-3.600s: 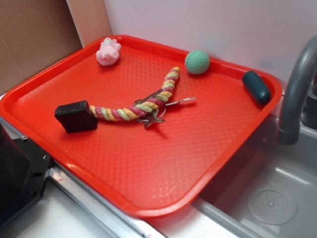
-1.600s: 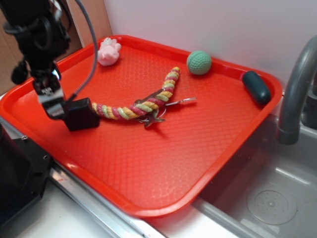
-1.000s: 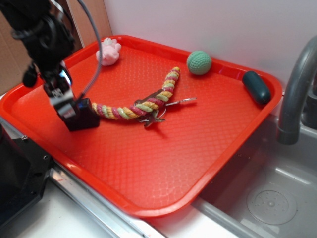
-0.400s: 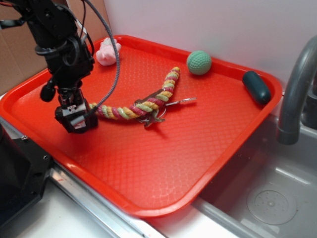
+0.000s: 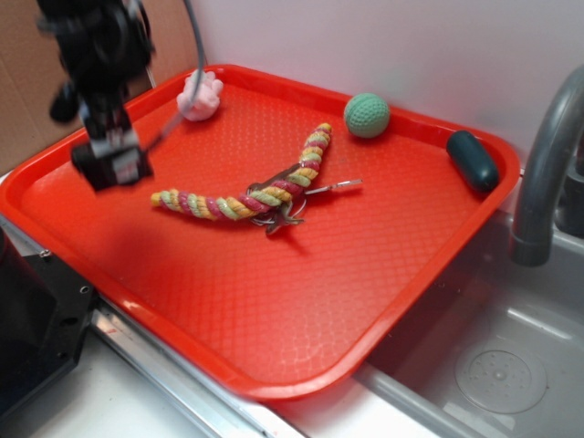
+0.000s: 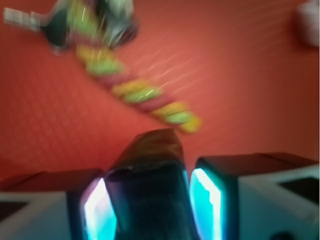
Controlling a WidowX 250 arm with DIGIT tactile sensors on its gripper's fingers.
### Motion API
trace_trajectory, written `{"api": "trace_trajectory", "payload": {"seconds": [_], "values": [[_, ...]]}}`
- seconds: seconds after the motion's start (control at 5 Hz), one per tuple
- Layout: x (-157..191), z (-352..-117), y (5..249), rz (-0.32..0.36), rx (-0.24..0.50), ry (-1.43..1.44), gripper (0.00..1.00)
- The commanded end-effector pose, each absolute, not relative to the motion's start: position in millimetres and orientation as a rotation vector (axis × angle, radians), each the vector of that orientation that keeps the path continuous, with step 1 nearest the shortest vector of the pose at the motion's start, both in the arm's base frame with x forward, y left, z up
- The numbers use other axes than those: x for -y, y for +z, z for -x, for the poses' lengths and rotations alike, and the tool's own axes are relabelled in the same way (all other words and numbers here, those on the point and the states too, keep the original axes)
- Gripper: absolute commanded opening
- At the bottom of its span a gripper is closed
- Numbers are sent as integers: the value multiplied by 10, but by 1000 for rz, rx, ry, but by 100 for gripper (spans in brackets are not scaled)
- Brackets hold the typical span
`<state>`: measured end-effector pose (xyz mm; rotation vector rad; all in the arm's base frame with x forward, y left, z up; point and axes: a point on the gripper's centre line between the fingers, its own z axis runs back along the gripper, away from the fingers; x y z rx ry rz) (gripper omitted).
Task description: Grab the black box.
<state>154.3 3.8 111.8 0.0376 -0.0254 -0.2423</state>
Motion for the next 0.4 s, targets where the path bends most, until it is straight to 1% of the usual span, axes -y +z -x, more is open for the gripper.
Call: {"api": "trace_trajectory", "payload": {"seconds": [0.0,0.2], "values": [[-392,-1495,2162,-6,150,243,0],[-531,-1560,2363,68,178,302,0]]}}
